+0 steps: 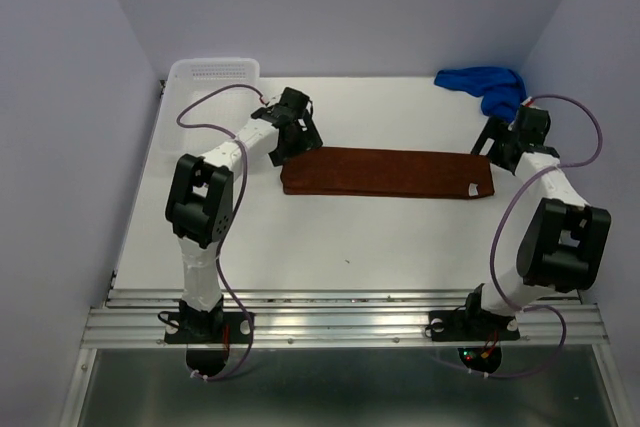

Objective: Roll the towels
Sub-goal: Fold the towel

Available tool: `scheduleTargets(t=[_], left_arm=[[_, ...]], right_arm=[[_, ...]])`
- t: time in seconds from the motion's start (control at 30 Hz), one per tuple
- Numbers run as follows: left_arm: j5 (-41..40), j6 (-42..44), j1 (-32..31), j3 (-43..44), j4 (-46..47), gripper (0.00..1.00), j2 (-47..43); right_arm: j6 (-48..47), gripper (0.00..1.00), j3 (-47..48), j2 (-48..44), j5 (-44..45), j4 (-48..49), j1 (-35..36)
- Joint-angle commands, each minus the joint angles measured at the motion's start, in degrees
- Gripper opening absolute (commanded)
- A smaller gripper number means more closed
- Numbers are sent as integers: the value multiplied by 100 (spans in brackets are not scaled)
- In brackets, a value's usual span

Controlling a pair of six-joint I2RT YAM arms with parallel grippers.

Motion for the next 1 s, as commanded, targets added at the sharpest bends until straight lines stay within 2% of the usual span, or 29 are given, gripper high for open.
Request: scheduleTargets(t=[0.0,0.17,0.43,0.5,0.53,0.67,0.77,0.93,0.97], left_arm=[[-184,128,31,254,-234,99,32],[-290,128,40,253,-295,99,6],[-457,128,40,262,-418,99,-82],[-474,128,58,245,-418,99,-100],[-466,119,66,245,-418,99,-100],[-492,137,75,254,-462,99,-108],[-527,137,84,210,-453,99,-152],[-536,111,145,113,-436,99,-258],[-510,111,154,104,-427,99,-267]], right_arm=[[-1,100,275,444,711,-436,-151],[-309,100,583,1164,465,-559,-274],[-546,100,662,1508,227,-576,-433],[-581,97,627,1526,236,-568,-433],[-581,91,636,1535,166,-568,-433],[-608,78,697,1614,69,-568,-486],[-660,72,706,1667,-157,-550,-538],[-704,67,689,1868,-264,-559,-538],[-722,61,662,1886,-335,-533,-538]])
